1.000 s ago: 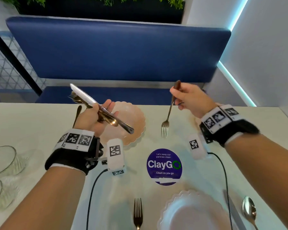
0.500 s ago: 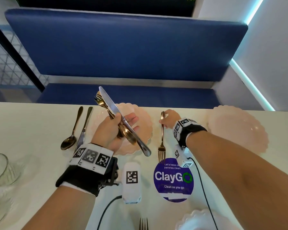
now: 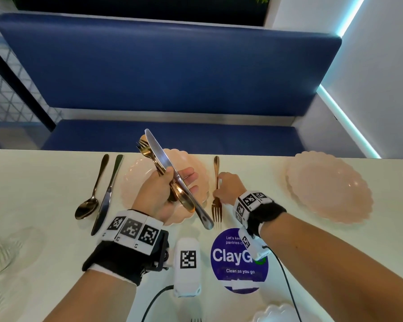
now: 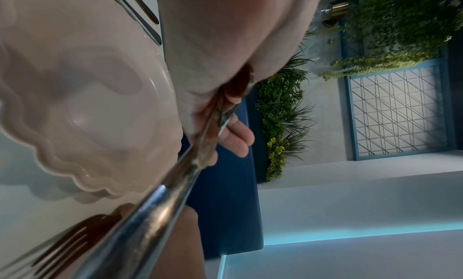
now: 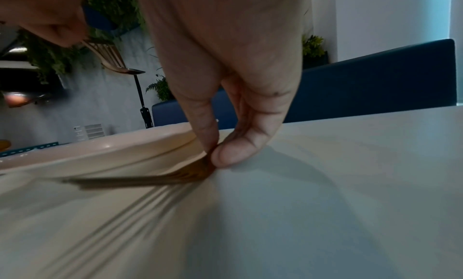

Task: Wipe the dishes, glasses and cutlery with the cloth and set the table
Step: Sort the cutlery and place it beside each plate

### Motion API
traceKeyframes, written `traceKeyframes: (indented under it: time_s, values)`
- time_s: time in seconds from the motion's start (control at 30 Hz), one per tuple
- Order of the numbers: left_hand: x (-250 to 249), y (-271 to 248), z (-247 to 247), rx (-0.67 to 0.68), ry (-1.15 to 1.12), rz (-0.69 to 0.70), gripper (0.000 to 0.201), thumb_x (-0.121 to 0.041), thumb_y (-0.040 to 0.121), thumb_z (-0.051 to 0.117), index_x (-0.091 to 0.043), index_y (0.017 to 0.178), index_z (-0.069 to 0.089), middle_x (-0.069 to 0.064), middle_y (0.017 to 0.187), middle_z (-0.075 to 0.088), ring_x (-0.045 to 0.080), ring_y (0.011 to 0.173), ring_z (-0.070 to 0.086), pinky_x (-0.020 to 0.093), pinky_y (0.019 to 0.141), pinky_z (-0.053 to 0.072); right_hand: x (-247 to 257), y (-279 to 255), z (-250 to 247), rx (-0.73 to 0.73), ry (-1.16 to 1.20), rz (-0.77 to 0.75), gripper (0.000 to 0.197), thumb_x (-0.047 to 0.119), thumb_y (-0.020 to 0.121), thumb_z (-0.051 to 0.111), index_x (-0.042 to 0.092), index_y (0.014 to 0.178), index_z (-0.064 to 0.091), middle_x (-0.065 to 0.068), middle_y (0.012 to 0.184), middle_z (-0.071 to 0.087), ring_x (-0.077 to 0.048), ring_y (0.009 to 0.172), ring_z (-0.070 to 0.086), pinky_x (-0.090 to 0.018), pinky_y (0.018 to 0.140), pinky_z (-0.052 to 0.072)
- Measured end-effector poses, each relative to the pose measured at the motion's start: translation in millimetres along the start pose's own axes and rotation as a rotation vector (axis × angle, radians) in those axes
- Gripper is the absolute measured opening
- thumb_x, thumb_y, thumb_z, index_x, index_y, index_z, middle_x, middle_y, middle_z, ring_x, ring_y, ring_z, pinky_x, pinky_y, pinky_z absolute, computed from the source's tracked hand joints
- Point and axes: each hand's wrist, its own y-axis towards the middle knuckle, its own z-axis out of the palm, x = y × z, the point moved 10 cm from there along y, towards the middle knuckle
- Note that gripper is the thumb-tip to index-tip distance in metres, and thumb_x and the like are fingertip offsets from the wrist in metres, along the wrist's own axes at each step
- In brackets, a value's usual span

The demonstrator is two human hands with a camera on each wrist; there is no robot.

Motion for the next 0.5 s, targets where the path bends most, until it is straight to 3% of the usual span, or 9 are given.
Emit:
traceKeyframes:
  time_s: [0.2,0.27,0.37,0.43,0.5]
  values:
    - [13,-4,2,-0.019,0.012,-0.063,0.032,-0.026,0.101,0.032,-0.011,0.086,0.055,0.010,0.092,0.065,0.024,0.089,0.060,0.047,0.100,0.040,8,0,-3,-0.018,-0.078,-0.047,0.024,0.011,0.091,0.054,0.004,0.114,0.057,-0.014,0.113,0.063,-0.028,0.101,0.061,-0.031,0.087,0.050]
    - [17,-4,5,-0.008,0.025,-0.073,0.031,-0.026,0.100,0.033,-0.010,0.087,0.056,0.010,0.089,0.067,0.024,0.087,0.061,0.046,0.097,0.041,9,-2,-2,-0.003,-0.084,-0.057,0.027,0.012,0.091,0.054,0.004,0.117,0.054,-0.015,0.116,0.061,-0.029,0.104,0.060,-0.031,0.088,0.048]
    - [22,0,8,-0.010,0.041,-0.078,0.028,-0.027,0.100,0.035,-0.010,0.106,0.055,0.012,0.098,0.067,0.026,0.092,0.063,0.040,0.083,0.050,11,-7,-15,-0.055,-0.073,-0.083,0.036,0.013,0.091,0.055,0.007,0.126,0.047,-0.013,0.114,0.062,-0.028,0.103,0.061,-0.030,0.086,0.048]
    - [23,3,8,-0.021,0.058,-0.094,0.036,-0.031,0.100,0.034,-0.005,0.109,0.057,0.015,0.104,0.066,0.028,0.101,0.061,0.038,0.088,0.048,29,-20,-41,-0.210,-0.025,-0.248,0.034,0.013,0.091,0.054,0.012,0.124,0.048,-0.007,0.098,0.063,-0.023,0.089,0.062,-0.028,0.079,0.050]
    - [24,4,11,-0.020,0.076,-0.127,0.043,-0.032,0.100,0.031,0.000,0.100,0.060,0.015,0.103,0.065,0.028,0.108,0.057,0.039,0.101,0.041,56,-51,-70,-0.342,0.051,-0.540,0.024,0.008,0.090,0.054,0.013,0.114,0.055,-0.002,0.089,0.058,-0.014,0.075,0.056,-0.020,0.068,0.047]
